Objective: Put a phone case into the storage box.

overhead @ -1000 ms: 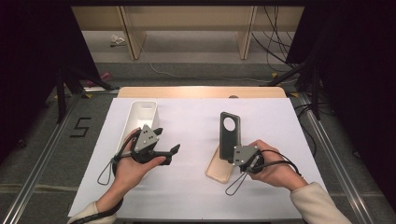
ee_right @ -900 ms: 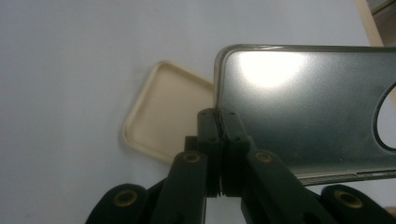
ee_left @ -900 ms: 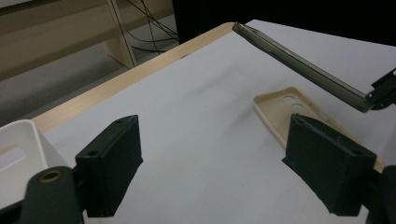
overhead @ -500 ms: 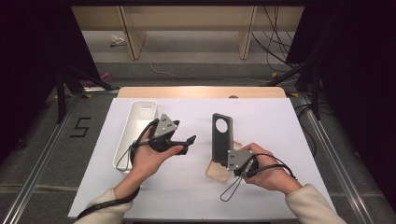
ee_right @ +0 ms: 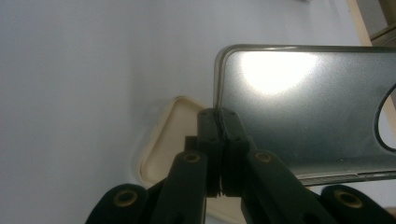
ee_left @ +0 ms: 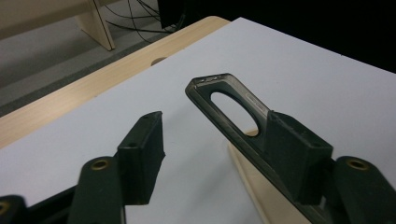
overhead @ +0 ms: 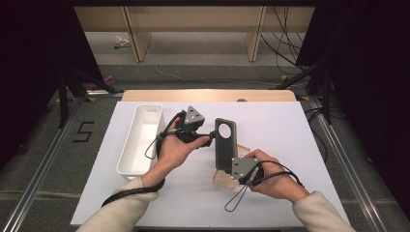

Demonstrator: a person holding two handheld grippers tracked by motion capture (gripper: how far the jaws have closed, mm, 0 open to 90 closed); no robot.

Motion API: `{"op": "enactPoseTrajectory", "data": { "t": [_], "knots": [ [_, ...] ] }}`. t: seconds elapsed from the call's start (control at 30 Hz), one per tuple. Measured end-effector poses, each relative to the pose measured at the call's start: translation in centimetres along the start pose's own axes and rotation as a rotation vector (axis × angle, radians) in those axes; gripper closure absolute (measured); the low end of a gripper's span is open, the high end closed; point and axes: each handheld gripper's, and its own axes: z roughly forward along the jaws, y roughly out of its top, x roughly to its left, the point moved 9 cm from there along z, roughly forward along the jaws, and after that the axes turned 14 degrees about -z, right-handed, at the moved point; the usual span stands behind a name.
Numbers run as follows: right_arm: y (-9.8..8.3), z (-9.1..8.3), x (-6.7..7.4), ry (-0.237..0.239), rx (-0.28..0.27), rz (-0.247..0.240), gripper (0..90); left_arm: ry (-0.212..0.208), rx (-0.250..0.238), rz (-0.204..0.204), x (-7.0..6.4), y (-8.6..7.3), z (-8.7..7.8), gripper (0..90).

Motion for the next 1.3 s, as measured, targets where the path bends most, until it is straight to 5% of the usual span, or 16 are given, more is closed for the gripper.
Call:
{"op": "enactPoseTrajectory", "data": {
  "t": [0.37,0.67,1.3],
  "knots": [
    [0.3,0.0,0.1,0.000,0.001,-0.013,89.5,0.013,0.075,-0.119,0.3,0.0,2.3,54.5],
    [0.2,0.4,0.2,-0.001,0.018,-0.028,89.5,0.008,0.099,-0.174,0.2,0.0,2.5,71.9],
    [0.3,0.3,-0.2,-0.036,0.034,-0.058,89.6,0.014,0.122,-0.258,0.8,-0.5,2.7,66.9]
  ]
}}
